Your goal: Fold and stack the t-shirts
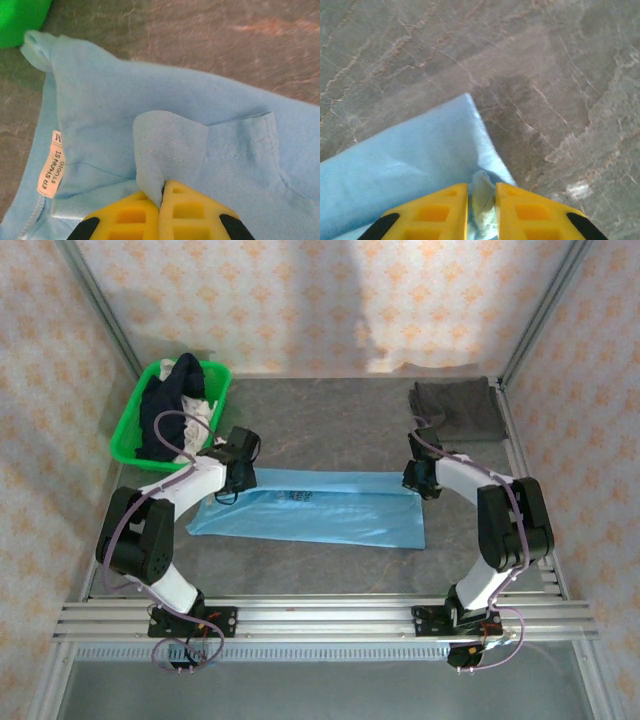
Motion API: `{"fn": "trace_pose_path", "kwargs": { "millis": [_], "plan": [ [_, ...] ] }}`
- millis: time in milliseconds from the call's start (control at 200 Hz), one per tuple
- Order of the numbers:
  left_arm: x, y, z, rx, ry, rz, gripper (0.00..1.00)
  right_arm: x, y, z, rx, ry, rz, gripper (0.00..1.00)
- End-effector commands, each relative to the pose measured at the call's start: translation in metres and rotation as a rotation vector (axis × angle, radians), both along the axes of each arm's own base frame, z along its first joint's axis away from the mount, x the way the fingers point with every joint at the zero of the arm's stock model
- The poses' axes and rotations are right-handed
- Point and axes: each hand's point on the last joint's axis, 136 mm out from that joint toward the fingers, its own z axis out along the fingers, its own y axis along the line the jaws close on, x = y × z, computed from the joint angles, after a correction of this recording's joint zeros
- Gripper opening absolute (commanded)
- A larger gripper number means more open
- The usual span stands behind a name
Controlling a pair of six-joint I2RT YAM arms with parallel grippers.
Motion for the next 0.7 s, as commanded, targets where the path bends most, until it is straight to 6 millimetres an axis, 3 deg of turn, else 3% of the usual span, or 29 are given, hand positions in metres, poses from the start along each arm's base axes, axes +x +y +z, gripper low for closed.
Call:
{"fn": "trace_pose_path", "kwargs": {
  "millis": [0,115,215,270,375,505,636,696],
  "plan": [
    [-0.004,0.008,0.006,0.024,-0.034,0.039,0.09,-0.012,-0.007,0.011,-0.024,-0.010,-0.018,0.26],
    [-0.011,0.010,0.002,0.027,-0.016,0.042,0.20,-0.023,-0.011,0.012,-0.031,0.000,-0.021,0.29],
    [-0.016,0.006,-0.002,0.005,-0.008,0.033,0.20,-0.030,-0.013,0.015,-0.033,-0.002,-0.027,0.29],
    [-0.016,0.004,-0.002,-0.010,-0.014,0.028,0.17,-0.031,-0.012,0.020,-0.022,-0.013,-0.029,0.29],
    [-0.020,0.005,-0.001,-0.006,-0.012,0.027,0.01,-0.026,-0.007,0.036,0.012,-0.072,-0.032,0.30],
    [-0.025,0.007,0.001,-0.001,-0.014,0.026,0.00,-0.017,0.004,0.054,0.052,-0.135,-0.016,0.31],
    [-0.031,0.004,0.002,-0.026,-0.021,0.019,0.21,-0.008,0.011,0.055,0.067,-0.159,-0.007,0.33],
    [-0.034,0.002,0.004,-0.040,-0.025,0.014,0.24,-0.006,0.016,0.045,0.058,-0.134,0.003,0.33]
  ]
}}
